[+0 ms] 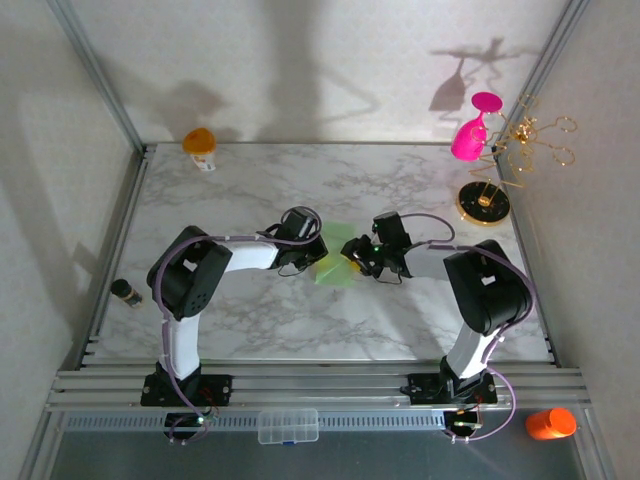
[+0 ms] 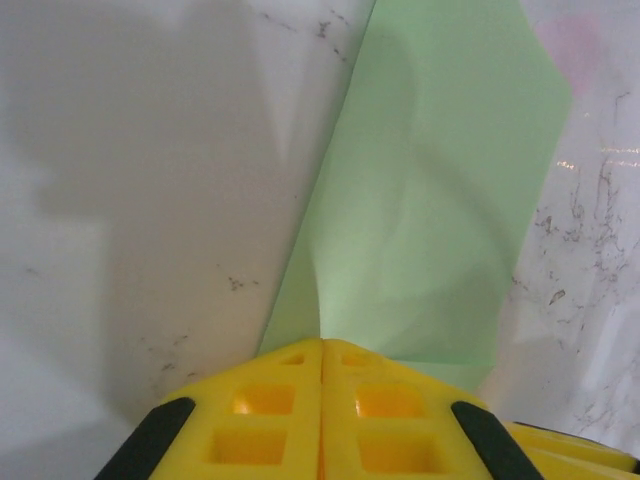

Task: Fold a paper plane with a square sheet of paper (pick it up from the middle)
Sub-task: Turn over the paper at the center of the table.

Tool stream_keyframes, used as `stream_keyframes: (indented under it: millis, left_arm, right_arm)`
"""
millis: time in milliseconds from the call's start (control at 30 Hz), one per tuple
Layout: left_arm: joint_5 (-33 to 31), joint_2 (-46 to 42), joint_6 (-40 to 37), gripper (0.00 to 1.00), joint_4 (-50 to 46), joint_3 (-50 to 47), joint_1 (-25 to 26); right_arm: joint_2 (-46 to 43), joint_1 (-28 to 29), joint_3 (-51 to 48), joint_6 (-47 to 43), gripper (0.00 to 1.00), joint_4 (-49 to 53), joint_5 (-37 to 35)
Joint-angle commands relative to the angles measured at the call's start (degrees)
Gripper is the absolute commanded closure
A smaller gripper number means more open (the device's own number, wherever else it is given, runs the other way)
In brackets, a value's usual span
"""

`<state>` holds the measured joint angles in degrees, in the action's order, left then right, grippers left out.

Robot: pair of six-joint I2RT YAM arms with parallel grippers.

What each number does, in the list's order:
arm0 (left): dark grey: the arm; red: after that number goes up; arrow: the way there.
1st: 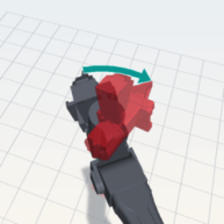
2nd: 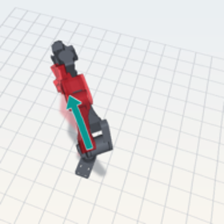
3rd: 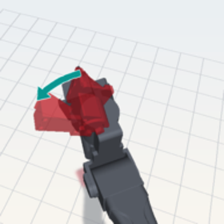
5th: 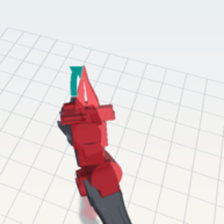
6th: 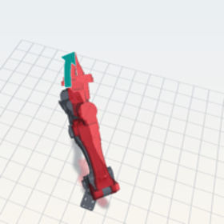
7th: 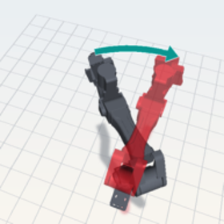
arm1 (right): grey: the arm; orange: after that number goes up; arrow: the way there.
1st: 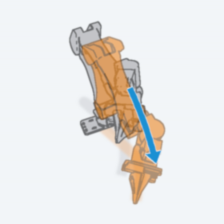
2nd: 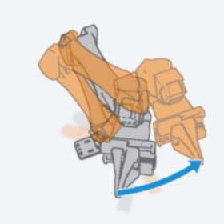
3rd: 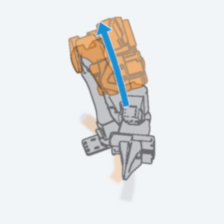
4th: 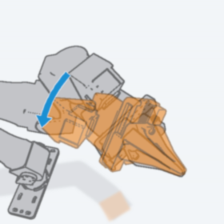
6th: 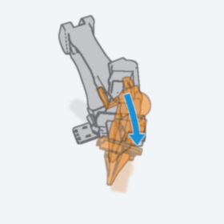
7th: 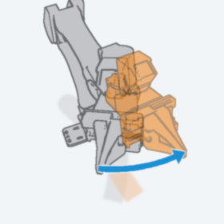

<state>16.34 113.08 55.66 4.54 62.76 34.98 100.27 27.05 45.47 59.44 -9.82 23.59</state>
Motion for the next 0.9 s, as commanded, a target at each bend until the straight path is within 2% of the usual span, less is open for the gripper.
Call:
stream_keyframes:
  millis: [0,400,600,867]
  left_arm:
    - [-2.01,0.13,1.12,0.93,-2.25,-1.85,-0.45]
    - [-1.63,0.45,0.62,0.93,-2.50,-1.52,-0.53]
    - [-1.66,0.44,0.59,0.93,-2.40,-1.41,-0.53]
    - [-1.51,0.51,0.51,0.93,-2.51,-1.40,-0.48]
  right_arm:
    - [1.05,1.06,1.28,0.59,0.60,0.90,-1.08]
    - [2.42,1.25,1.98,0.15,0.63,-1.79,1.69]
    - [1.58,1.25,1.46,-0.29,0.65,-1.21,0.83]
    - [3.11,1.34,2.06,0.41,0.68,-4.63,4.80]
